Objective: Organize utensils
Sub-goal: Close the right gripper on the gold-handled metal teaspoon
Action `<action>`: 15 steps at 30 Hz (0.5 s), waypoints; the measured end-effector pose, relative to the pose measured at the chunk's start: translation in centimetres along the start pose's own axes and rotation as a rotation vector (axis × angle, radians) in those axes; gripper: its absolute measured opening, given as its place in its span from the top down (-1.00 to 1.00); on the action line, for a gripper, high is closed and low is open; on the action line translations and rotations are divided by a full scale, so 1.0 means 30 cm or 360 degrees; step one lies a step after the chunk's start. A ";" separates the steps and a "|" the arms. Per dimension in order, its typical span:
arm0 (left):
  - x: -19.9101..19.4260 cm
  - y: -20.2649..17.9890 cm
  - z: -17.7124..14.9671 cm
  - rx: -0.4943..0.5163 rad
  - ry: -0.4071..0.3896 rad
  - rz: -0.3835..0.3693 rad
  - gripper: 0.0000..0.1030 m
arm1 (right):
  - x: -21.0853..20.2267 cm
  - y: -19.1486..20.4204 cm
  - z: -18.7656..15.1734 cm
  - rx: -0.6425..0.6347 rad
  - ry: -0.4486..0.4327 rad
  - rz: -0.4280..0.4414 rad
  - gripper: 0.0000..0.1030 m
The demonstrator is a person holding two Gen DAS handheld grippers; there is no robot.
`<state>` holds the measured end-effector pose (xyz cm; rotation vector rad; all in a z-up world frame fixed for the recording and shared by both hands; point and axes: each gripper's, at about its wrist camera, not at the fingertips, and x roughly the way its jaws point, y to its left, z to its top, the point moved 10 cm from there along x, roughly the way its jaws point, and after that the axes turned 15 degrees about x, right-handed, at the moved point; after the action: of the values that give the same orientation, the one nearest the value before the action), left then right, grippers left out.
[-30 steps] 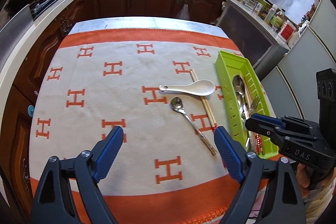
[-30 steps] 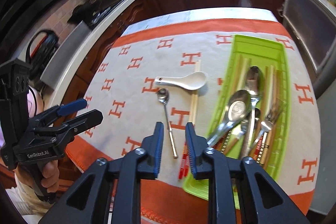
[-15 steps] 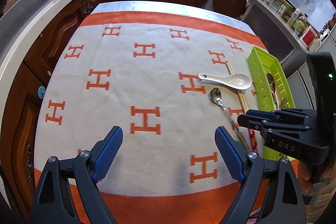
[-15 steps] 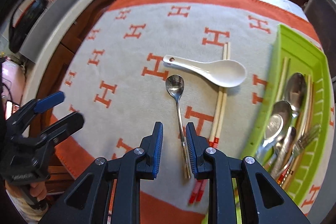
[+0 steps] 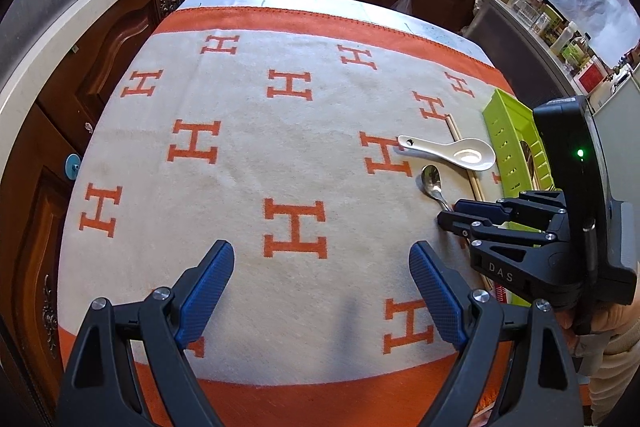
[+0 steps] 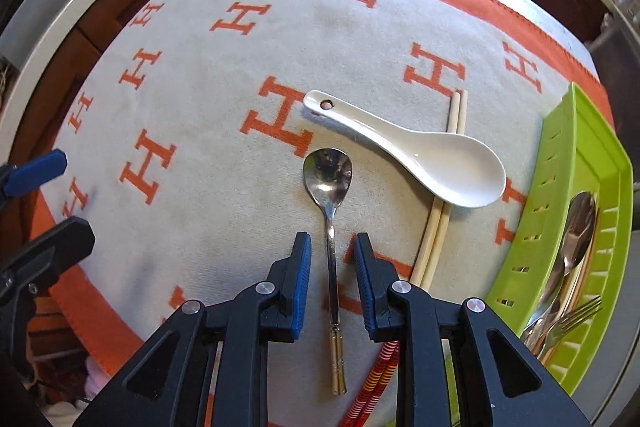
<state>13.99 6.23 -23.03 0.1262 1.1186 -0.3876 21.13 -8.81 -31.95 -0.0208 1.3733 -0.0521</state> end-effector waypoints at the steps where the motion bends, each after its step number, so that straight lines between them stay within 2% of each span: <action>1: 0.002 0.001 0.000 -0.0001 0.0001 -0.0002 -0.71 | -0.001 0.001 0.000 -0.0005 -0.0006 -0.0012 0.82; 3: 0.005 0.001 -0.001 -0.0002 0.0003 -0.0004 -0.71 | -0.001 -0.002 0.003 0.0006 -0.0007 -0.0015 0.92; 8: 0.007 -0.006 -0.002 0.0015 0.0004 -0.0005 -0.71 | -0.011 -0.010 -0.003 0.0064 -0.0025 0.0041 0.93; 15: 0.007 -0.017 0.000 0.0031 0.0005 -0.0007 -0.71 | -0.058 -0.024 -0.030 0.0206 -0.0055 0.0254 0.93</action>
<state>13.87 5.71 -23.16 0.1419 1.1185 -0.4025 19.88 -9.43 -30.39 0.1953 1.3305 -0.0065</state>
